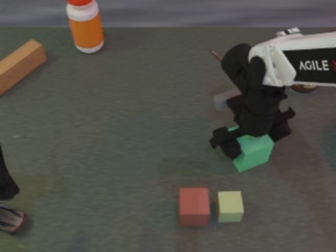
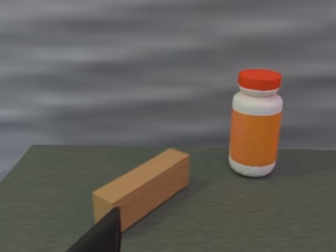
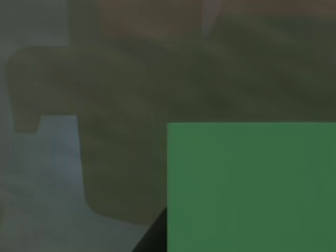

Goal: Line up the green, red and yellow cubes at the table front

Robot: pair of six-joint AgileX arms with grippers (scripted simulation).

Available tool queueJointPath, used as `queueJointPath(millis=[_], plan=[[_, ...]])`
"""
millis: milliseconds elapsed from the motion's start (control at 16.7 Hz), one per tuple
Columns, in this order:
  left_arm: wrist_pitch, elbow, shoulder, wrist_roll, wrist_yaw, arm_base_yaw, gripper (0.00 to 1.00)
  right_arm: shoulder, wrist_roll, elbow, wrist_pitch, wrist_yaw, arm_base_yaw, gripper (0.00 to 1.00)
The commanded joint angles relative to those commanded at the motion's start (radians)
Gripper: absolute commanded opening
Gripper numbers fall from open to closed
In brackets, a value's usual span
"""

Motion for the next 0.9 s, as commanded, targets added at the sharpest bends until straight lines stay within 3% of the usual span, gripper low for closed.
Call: queueJointPath(millis=[360, 660, 900], plan=[[0.0, 0.0, 0.0, 0.0, 0.0, 0.0, 1.0, -0.015, -0.001, 0.016, -0.02, 0.0, 0.0, 0.0], [0.0, 0.0, 0.0, 0.0, 0.0, 0.0, 1.0, -0.083, -0.001, 0.112, -0.197, 0.0, 0.005, 0.0], [0.0, 0.0, 0.0, 0.0, 0.0, 0.0, 1.0, -0.108, -0.001, 0.136, -0.235, -0.001, 0.006, 0.0]])
